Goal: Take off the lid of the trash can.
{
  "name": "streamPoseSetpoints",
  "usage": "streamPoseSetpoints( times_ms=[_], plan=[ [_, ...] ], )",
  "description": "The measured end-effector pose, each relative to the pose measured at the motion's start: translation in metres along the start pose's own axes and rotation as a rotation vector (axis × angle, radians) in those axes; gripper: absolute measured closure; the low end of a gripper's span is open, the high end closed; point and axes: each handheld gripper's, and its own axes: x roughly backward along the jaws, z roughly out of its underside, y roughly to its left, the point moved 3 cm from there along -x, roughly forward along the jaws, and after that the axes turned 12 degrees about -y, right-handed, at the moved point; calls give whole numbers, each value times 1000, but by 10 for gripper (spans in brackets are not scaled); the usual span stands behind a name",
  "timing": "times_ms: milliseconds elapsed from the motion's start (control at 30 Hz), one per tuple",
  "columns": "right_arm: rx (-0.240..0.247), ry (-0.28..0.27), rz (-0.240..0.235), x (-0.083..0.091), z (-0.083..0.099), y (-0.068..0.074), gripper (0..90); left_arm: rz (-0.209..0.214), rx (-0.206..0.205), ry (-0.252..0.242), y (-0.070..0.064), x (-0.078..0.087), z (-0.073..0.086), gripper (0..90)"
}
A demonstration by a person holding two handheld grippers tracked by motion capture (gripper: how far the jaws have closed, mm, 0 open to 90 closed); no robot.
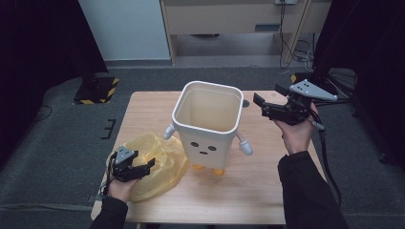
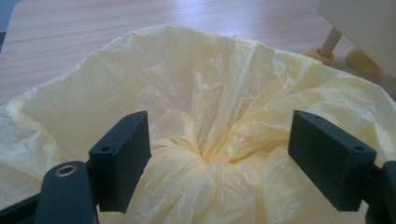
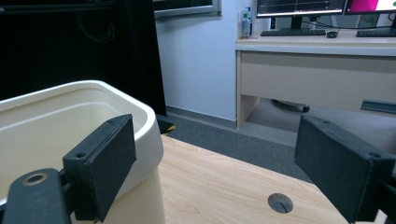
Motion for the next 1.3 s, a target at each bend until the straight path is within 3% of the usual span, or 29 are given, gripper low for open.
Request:
streamPoseSetpoints(
  times_ms=[300, 500, 767, 933, 1100, 1300],
  plan=[
    [10, 10, -29, -13, -10, 5, 173, 4, -4, 7, -1, -2, 0, 201],
    [38, 68, -83, -31, -7, 17, 242, 7, -1, 4, -1, -2, 0, 200],
    [41, 136, -138, -54, 1, 23, 355, 11, -8, 4, -1, -3, 0, 200],
    [35, 163, -182, -60, 6, 26, 444, 12, -13, 4, -3, -3, -1, 200],
    [71, 206, -211, -64, 3, 28, 520, 11, -12, 7, -2, -4, 0, 200],
    [93, 285, -234, -72, 5, 30, 528, 12, -13, 9, -2, -4, 0, 200]
  ],
)
